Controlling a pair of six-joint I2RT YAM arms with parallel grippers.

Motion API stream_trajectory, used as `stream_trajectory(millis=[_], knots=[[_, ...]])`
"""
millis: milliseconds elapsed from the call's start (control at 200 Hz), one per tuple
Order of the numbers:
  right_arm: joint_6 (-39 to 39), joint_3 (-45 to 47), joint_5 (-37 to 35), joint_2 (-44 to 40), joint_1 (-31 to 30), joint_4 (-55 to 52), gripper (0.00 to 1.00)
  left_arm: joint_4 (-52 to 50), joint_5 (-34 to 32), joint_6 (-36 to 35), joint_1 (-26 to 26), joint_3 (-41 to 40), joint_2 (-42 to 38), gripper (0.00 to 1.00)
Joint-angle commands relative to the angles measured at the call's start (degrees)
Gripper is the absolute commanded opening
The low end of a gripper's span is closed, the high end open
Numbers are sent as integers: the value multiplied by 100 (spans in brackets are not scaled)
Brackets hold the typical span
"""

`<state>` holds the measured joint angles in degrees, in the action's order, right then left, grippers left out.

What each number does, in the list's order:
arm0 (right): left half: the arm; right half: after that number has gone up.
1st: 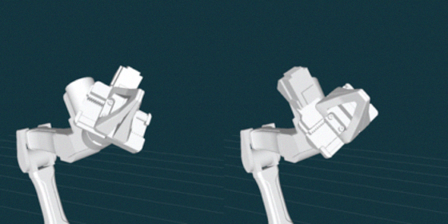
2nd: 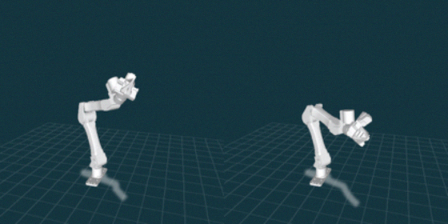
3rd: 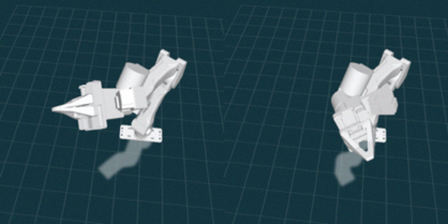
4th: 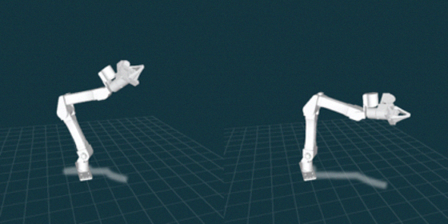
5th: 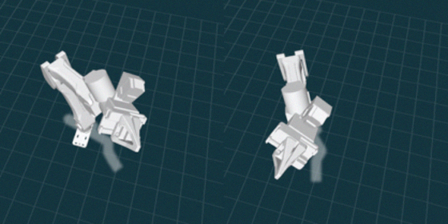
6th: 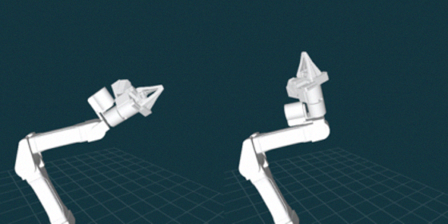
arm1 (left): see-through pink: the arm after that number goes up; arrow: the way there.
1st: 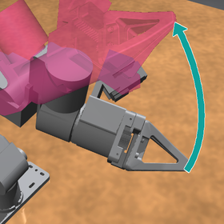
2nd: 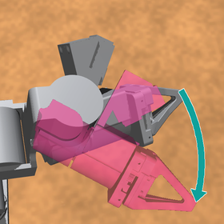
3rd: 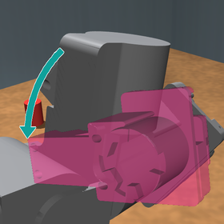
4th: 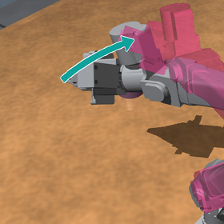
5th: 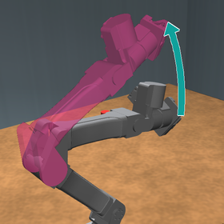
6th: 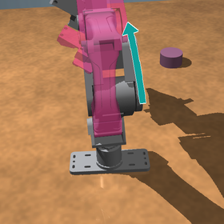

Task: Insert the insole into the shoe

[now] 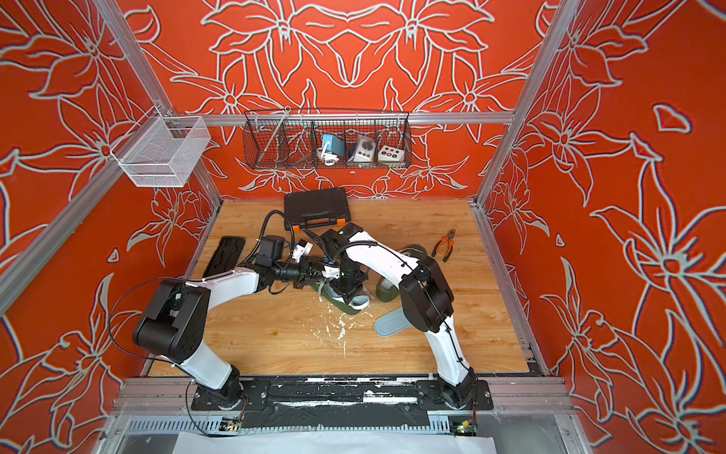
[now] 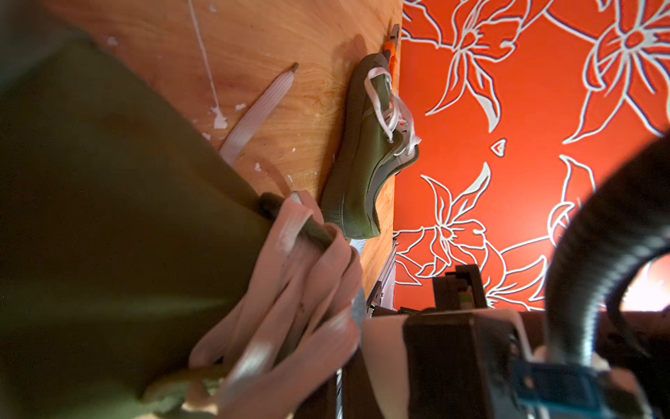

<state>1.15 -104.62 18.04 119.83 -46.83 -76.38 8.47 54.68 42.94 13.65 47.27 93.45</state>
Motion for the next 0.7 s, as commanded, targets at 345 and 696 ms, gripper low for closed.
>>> stream_trajectory(millis=[345,696], knots=[[-119,1133,-322,-592,-19,680,0,682,322,304,-141,144,-64,0],[-384,1227,-591,-891,-66,919,0,762,307,323,-170,-2,-98,0]])
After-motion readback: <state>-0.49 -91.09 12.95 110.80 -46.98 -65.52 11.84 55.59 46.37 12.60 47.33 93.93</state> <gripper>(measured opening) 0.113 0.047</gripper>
